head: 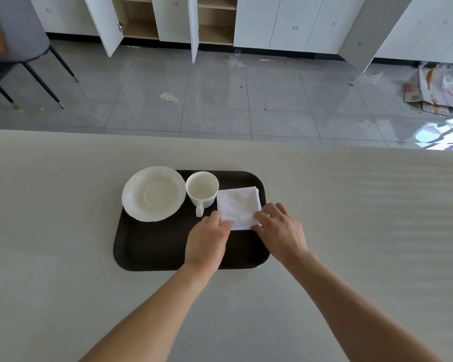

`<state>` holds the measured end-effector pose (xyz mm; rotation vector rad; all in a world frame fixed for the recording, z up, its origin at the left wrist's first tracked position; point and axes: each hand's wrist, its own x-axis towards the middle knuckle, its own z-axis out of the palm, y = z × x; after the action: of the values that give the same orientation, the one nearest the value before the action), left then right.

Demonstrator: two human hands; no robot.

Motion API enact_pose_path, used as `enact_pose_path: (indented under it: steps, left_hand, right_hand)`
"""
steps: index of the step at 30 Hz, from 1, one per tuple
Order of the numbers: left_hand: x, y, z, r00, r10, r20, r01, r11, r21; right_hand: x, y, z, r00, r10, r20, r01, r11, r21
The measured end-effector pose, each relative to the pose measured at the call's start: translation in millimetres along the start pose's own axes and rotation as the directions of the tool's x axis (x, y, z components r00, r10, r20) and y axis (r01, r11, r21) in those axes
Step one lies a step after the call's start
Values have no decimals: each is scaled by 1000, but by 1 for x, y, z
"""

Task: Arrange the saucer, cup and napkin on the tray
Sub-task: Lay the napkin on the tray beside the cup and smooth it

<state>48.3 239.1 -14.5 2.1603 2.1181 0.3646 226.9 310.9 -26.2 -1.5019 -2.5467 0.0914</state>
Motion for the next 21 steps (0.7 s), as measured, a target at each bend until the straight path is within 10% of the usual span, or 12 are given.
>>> enact_pose_path:
  steps: [21]
  left_hand:
    - [4, 0, 17, 1000, -26, 5, 26, 980, -197]
  right_hand:
    - [14, -5, 10, 994, 75, -85, -78, 997, -26]
